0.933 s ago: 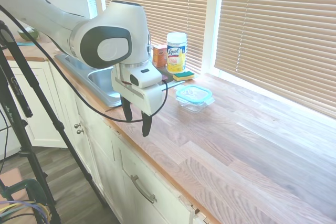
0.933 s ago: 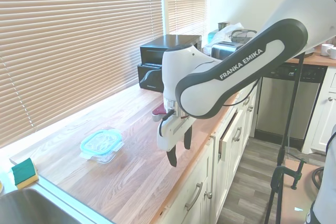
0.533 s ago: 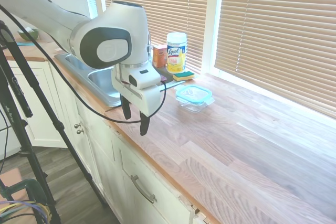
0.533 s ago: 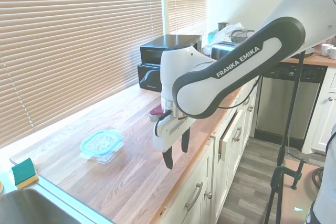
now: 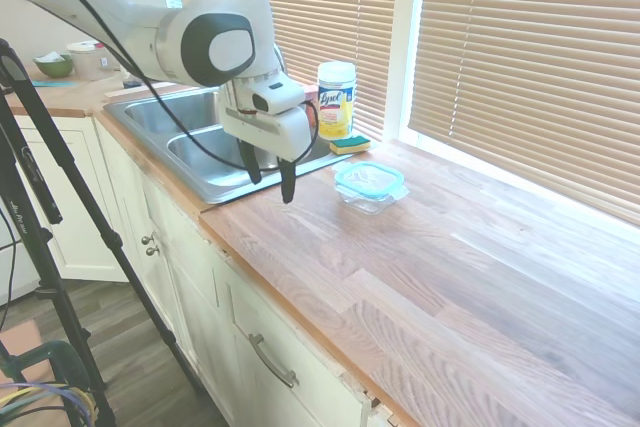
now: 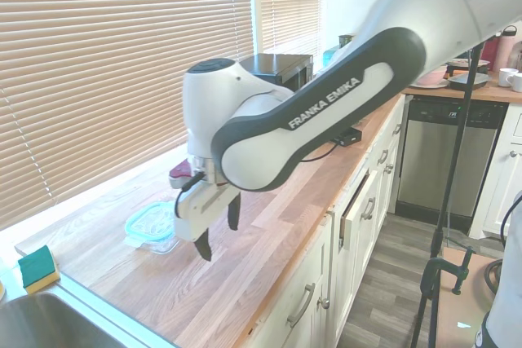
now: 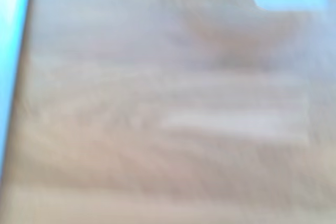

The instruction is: Uncover the lid of the food container

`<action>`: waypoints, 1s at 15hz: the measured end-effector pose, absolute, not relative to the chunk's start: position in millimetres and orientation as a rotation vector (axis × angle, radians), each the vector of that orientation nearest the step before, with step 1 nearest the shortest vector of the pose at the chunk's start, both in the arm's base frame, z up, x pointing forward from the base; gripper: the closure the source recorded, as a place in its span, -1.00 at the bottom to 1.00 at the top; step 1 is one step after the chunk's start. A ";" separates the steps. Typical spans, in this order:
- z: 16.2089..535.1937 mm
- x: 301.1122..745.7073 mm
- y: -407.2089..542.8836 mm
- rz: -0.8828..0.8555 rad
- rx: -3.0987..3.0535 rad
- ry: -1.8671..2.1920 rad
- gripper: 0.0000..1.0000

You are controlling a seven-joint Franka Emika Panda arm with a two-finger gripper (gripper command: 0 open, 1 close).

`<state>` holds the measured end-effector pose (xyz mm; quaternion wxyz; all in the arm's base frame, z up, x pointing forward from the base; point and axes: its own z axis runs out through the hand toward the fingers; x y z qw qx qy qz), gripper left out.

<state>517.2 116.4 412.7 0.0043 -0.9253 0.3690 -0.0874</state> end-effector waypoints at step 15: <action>369.4 669.3 212.6 -0.809 -3.068 1.293 -1.00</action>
